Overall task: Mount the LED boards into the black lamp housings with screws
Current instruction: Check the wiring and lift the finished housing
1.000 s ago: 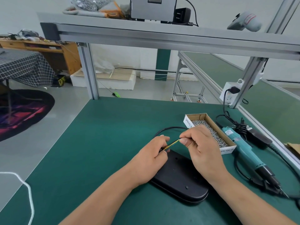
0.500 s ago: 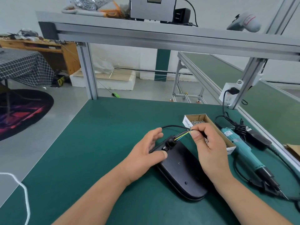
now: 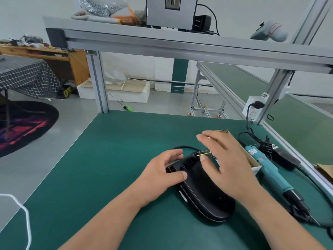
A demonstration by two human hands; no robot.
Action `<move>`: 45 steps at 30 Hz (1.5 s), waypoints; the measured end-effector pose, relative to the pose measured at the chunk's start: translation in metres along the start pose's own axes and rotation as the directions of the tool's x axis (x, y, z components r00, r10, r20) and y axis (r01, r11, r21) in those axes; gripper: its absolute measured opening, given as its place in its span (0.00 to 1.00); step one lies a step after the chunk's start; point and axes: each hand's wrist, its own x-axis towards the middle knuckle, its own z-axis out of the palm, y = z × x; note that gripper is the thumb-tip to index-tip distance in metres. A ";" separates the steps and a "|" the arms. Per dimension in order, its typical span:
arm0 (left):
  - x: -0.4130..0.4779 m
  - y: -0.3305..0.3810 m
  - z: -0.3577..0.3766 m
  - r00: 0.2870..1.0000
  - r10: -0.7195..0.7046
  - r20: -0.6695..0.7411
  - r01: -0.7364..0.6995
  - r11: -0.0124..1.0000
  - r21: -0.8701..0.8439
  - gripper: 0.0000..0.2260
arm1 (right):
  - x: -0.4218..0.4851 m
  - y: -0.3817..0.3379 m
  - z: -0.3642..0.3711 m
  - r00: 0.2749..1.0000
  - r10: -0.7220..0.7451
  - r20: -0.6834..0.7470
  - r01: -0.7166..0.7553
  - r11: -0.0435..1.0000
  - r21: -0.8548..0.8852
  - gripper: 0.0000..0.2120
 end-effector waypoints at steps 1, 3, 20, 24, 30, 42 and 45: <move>0.000 -0.001 -0.001 1.000 -0.005 -0.002 0.005 0.999 -0.039 0.33 | 0.000 -0.001 0.002 0.997 -0.031 0.074 0.034 0.998 -0.044 0.21; 0.003 -0.002 -0.001 0.999 -0.032 -0.017 0.029 0.991 -0.129 0.35 | -0.002 0.000 0.005 0.981 -0.017 0.194 0.032 0.997 -0.075 0.19; 0.008 -0.007 0.011 0.982 -0.084 0.170 0.180 0.692 -0.699 0.22 | -0.001 0.013 0.005 0.854 0.424 0.302 -0.502 0.825 0.260 0.12; 0.007 -0.003 0.017 0.978 -0.071 0.198 0.193 0.675 -0.712 0.24 | -0.001 0.007 0.011 0.852 0.448 0.271 -0.517 0.801 0.301 0.13; 0.006 0.000 0.021 0.969 -0.025 0.246 0.205 0.638 -0.742 0.16 | 0.000 0.004 0.015 0.872 0.441 0.210 -0.488 0.810 0.326 0.11; 0.004 0.006 0.024 0.987 -0.052 0.150 0.145 0.683 -0.715 0.25 | 0.000 0.008 0.011 0.823 0.514 0.243 -0.567 0.716 0.408 0.10; 0.002 0.007 0.025 0.987 -0.027 0.158 0.128 0.731 -0.670 0.26 | 0.002 0.009 0.009 0.802 0.535 0.264 -0.588 0.634 0.502 0.11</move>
